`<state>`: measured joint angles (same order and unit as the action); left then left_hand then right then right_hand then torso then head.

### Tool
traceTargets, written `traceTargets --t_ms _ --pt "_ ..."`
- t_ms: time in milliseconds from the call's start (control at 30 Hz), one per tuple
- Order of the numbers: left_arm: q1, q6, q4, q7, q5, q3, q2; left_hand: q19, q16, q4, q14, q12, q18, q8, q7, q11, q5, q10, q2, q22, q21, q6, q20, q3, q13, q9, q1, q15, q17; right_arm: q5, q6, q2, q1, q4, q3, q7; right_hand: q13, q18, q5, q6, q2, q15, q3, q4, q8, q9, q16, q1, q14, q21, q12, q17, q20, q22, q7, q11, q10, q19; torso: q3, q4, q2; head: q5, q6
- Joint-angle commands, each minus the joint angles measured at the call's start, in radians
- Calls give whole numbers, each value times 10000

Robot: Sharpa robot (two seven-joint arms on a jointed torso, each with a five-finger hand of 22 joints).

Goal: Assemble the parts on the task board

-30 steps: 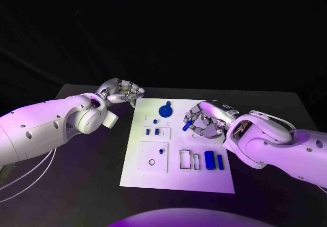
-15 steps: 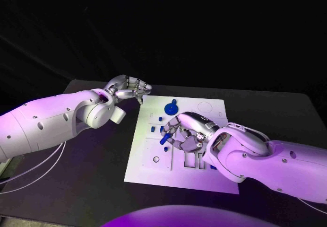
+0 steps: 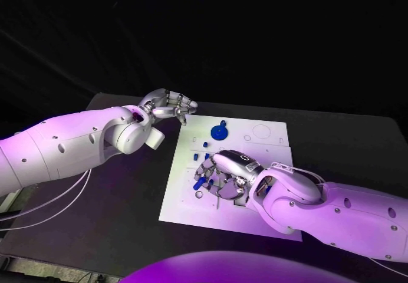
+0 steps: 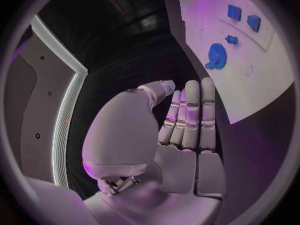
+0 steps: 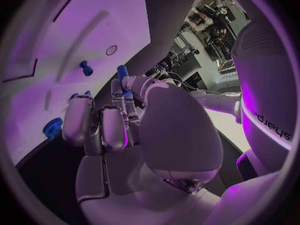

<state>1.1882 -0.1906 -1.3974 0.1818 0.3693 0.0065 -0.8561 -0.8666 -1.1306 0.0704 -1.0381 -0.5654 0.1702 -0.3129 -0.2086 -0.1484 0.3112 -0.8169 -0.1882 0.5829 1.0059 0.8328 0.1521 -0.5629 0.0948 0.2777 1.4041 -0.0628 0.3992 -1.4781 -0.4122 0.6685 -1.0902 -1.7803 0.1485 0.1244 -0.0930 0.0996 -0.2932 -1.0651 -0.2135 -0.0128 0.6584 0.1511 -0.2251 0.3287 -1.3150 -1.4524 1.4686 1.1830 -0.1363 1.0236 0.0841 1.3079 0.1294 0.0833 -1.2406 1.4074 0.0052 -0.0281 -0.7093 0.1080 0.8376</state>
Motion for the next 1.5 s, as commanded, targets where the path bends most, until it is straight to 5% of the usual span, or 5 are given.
traceTargets --t_ms 33,1300,1433,1500 --pt "4 155 -17 40 194 5 26 5 3 3 24 -58 151 13 3 14 23 84 49 -15 -56 -48 69 76 7 16 -22 -28 14 -565 549 -62 46 59 6 175 -9 -158 -36 -19 74 -39 -3 -57 -80 526 0 61 -18 -69 48 -19 5 812 62 -186 -160 11 19 -6 -3 36 30" --pt "6 160 -55 16 114 5 -20 10 -2 9 38 -83 149 6 0 10 23 113 38 -23 -65 -47 73 93 9 23 -40 -33 16 -2257 1229 -395 314 236 59 1103 -55 -163 -16 27 43 -28 -67 -141 -185 621 -14 330 -11 -51 72 -3 23 846 52 -188 -176 11 6 -3 -2 67 197" --pt "6 153 -59 13 120 5 -31 10 -2 9 38 -83 149 6 0 10 23 113 38 -23 -65 -47 73 93 9 23 -40 -33 16 -2255 1197 -424 329 258 65 1030 -79 -145 -5 91 -38 -27 -163 -213 -222 664 17 465 -28 -141 97 -66 28 818 55 -187 -159 -30 5 8 0 67 205" --pt "6 151 -62 13 122 5 -33 10 -2 9 38 -83 149 6 0 10 23 113 38 -23 -65 -47 73 93 9 23 -40 -33 16 -2198 1154 -436 332 287 69 965 -53 -79 6 499 -296 66 -416 -219 -25 603 199 790 -125 -541 279 -387 83 652 183 -66 156 -202 7 8 5 66 201"
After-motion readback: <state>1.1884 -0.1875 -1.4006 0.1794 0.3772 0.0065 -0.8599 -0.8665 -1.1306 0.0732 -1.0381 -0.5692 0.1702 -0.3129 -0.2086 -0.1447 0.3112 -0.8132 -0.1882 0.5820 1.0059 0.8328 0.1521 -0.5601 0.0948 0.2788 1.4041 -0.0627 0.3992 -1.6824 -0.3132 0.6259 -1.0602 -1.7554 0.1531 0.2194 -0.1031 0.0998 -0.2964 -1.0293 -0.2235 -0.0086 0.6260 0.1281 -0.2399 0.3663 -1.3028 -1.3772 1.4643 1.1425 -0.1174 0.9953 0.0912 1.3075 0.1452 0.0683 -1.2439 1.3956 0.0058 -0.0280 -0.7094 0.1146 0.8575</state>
